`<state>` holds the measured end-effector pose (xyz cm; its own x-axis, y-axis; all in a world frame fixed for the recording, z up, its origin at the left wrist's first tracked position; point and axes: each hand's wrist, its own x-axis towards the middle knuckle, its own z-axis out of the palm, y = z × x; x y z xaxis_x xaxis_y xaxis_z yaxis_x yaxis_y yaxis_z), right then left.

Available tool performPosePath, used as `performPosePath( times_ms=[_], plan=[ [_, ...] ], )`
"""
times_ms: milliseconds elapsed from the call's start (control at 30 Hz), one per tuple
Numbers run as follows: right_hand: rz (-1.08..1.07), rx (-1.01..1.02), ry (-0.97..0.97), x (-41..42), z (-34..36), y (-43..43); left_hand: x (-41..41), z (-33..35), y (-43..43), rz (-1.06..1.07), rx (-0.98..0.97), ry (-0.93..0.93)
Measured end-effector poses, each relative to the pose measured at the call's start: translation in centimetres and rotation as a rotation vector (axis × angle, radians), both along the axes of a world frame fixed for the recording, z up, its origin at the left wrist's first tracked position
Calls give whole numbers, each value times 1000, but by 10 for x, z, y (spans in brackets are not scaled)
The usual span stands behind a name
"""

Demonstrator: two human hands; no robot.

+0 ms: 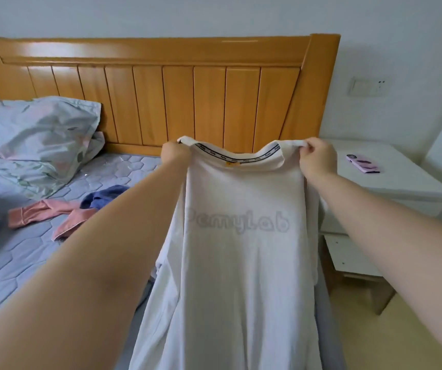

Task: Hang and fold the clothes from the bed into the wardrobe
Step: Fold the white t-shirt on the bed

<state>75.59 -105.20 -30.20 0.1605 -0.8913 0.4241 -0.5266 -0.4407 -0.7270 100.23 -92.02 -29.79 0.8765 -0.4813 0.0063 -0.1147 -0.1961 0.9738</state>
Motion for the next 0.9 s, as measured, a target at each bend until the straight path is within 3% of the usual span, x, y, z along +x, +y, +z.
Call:
performPosePath(
  times_ms=[133, 200, 267, 400, 600, 700, 767, 900],
  plan=[
    [130, -160, -110, 33, 29, -52, 16, 42, -41, -37, -199, -138],
    [229, -47, -40, 43, 32, -75, 17, 54, -64, -129, -187, -176],
    [291, 152, 20, 47, 14, -85, 11, 35, -76, -209, -49, -219],
    [308, 417, 129, 36, -73, -65, -32, -73, -70, -355, 285, -345],
    [319, 557, 399, -26, -229, 10, -127, -242, -28, -753, 816, -443],
    [294, 632, 550, -56, -282, 51, -161, -297, 6, -801, 904, -486],
    [286, 578, 614, -75, -303, 83, -175, -323, 35, -784, 928, -577],
    [282, 395, 469, -112, -330, 158, -190, -353, 96, -766, 734, -628]
  ],
)
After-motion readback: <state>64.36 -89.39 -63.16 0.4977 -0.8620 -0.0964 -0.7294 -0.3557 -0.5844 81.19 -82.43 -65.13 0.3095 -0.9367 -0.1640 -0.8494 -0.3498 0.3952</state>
